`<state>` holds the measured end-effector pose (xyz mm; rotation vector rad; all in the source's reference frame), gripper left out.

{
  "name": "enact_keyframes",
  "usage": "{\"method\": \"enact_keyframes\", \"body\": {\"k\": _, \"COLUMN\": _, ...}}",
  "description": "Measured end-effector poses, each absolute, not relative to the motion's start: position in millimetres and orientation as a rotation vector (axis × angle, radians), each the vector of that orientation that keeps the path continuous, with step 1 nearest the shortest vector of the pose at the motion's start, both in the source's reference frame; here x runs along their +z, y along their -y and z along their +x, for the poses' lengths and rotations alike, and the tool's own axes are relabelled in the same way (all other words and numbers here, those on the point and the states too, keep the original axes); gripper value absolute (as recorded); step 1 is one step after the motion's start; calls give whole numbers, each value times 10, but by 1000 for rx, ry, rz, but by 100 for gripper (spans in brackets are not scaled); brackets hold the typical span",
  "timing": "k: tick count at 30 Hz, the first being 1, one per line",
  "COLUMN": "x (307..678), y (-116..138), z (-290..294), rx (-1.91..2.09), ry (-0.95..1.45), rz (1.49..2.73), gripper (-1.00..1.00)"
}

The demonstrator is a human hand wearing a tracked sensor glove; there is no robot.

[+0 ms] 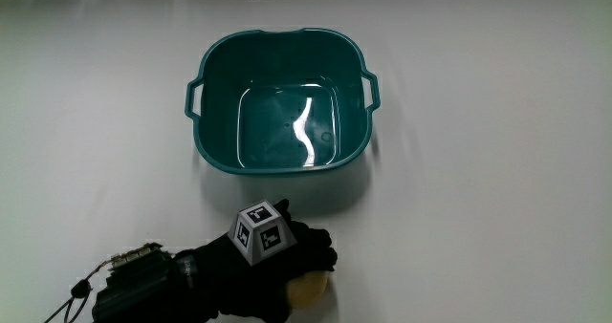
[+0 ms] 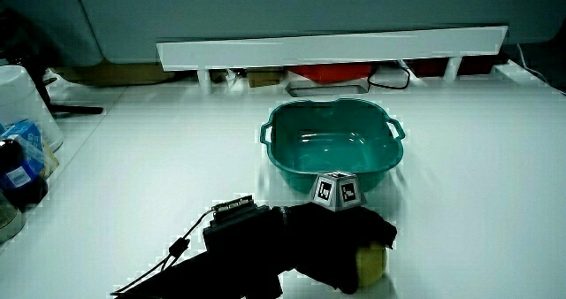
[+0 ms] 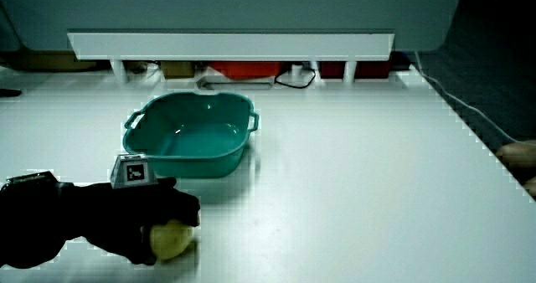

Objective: Place pear on desk

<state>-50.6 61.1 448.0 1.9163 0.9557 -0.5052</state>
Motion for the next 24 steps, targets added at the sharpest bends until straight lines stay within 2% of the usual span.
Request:
{"method": "enact_keyframes", "body": {"k": 5, "x": 4475, "y": -724, "z": -520, "rx": -497, "ry": -955, "rz": 1859, "gripper": -59}}
{"method": "enact_keyframes", "body": {"k": 12, "x": 4446, "y": -738, "z": -544, "rx": -544, "ry": -961, "rz": 1871, "gripper": -100}}
{"method": "enact_keyframes", "body": {"k": 22, "x": 4359, "y": -745, "z": -710, "rx": -623, "ry": -987, "rz": 1894, "gripper": -100}}
{"method": "enact_keyframes", "body": {"k": 24, "x": 4322, "y": -718, "z": -799, "rx": -639, "ry": -1078, "rz": 1932, "gripper": -100}}
